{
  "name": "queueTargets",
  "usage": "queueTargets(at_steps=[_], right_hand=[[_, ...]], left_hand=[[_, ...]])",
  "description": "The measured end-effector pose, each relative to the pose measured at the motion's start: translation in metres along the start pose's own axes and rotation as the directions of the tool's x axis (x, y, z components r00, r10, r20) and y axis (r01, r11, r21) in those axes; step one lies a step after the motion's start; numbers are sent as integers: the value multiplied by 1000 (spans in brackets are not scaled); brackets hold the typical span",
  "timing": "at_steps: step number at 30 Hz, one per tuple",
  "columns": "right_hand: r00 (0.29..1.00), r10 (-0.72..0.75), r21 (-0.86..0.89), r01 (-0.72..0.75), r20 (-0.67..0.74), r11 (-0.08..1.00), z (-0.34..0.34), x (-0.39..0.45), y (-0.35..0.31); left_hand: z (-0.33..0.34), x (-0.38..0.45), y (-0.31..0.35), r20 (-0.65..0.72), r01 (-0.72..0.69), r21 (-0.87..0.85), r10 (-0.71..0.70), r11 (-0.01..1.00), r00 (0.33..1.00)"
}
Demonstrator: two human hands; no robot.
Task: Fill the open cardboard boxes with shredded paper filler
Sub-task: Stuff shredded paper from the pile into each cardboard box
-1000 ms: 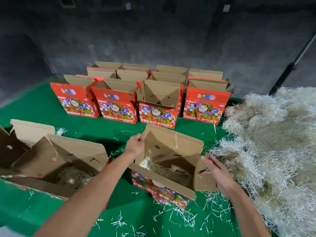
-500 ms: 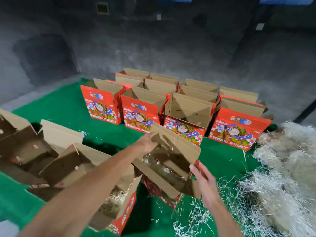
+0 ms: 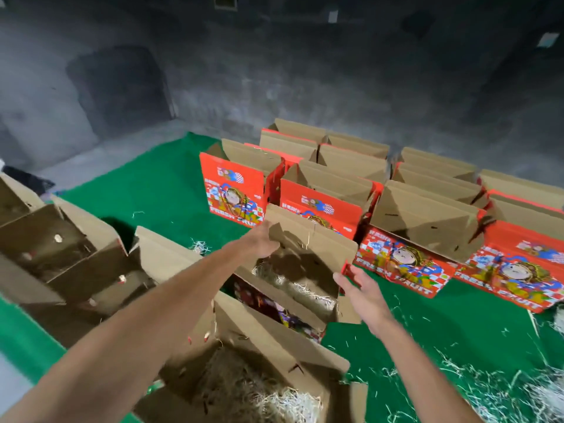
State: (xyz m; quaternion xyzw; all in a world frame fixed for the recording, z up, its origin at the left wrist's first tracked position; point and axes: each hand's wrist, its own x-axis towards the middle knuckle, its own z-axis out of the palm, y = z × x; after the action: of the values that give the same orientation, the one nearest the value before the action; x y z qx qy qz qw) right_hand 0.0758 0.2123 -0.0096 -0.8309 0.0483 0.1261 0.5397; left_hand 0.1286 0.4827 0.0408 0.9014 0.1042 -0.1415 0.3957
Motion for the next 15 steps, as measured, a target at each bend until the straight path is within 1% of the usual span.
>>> queueTargets(at_steps=[3,6,8,13,15], right_hand=[[1000,-1,-46,3,29,999,30,13,-16],[995,11,-42,-7,98,999,58,19,-36],[990,24,-69,-15,136,998,75,23,-48],[981,50,-151,-21,189,988,111,30,-70],[981,54,-160,-23,189,987,123,31,-76]], left_hand=[[-25,3,-18,-35,69,-10,-69,998,997],[-45,5,-35,-152,137,45,-128,990,980],[-56,5,-44,-193,172,44,-161,984,968],[-79,5,-63,-235,217,25,-205,976,950],[-84,5,-69,-213,241,37,-228,970,950]])
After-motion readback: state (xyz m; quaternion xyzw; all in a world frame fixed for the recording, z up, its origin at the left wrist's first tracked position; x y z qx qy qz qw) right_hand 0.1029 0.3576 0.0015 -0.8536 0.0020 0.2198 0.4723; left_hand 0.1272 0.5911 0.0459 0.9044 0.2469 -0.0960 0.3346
